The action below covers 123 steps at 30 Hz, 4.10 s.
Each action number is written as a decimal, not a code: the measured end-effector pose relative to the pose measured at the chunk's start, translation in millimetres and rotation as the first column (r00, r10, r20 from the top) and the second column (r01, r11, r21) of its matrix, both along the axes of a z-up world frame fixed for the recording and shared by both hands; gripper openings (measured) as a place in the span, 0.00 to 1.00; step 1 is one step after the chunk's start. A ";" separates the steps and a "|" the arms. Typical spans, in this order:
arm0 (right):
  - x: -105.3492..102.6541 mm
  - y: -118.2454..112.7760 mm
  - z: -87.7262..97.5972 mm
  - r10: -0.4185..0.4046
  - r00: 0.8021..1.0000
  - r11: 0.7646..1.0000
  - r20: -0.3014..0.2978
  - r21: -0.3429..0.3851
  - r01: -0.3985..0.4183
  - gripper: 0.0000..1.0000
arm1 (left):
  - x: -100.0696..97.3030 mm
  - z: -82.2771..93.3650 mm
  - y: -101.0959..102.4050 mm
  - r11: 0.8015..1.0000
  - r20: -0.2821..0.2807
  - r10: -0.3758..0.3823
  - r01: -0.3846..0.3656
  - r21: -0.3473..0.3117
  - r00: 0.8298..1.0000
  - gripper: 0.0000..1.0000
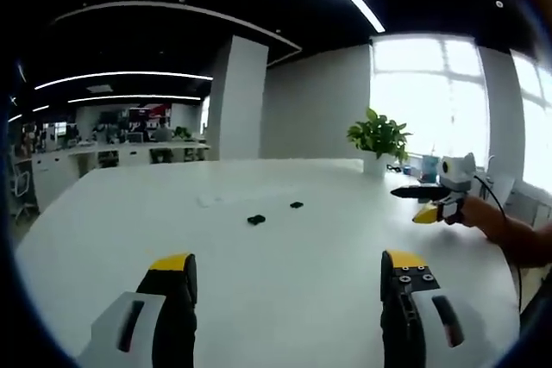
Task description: Snap the two parts of the plastic buckle together until the buckle closes and remains connected.
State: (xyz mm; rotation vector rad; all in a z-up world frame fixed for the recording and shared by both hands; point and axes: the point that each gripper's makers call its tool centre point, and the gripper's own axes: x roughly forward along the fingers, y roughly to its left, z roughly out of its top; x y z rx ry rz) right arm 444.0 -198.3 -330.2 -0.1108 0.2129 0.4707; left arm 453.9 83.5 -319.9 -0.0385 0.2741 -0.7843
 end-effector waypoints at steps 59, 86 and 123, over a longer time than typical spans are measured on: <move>28.6 5.5 -0.9 0.018 0.997 0.998 -0.078 -0.057 -0.023 0.95 | 29.2 4.6 -20.6 0.996 -0.042 -0.031 0.034 0.077 0.999 0.94; 47.5 12.0 -3.1 0.028 0.996 0.997 -0.087 -0.070 -0.034 0.95 | 46.1 3.6 -20.1 0.997 -0.073 -0.024 0.029 0.069 0.997 0.95; 74.5 11.9 -16.2 0.018 0.991 0.999 -0.132 -0.038 -0.023 0.96 | 73.9 -18.1 -24.9 0.994 -0.129 -0.029 0.042 0.098 0.991 0.96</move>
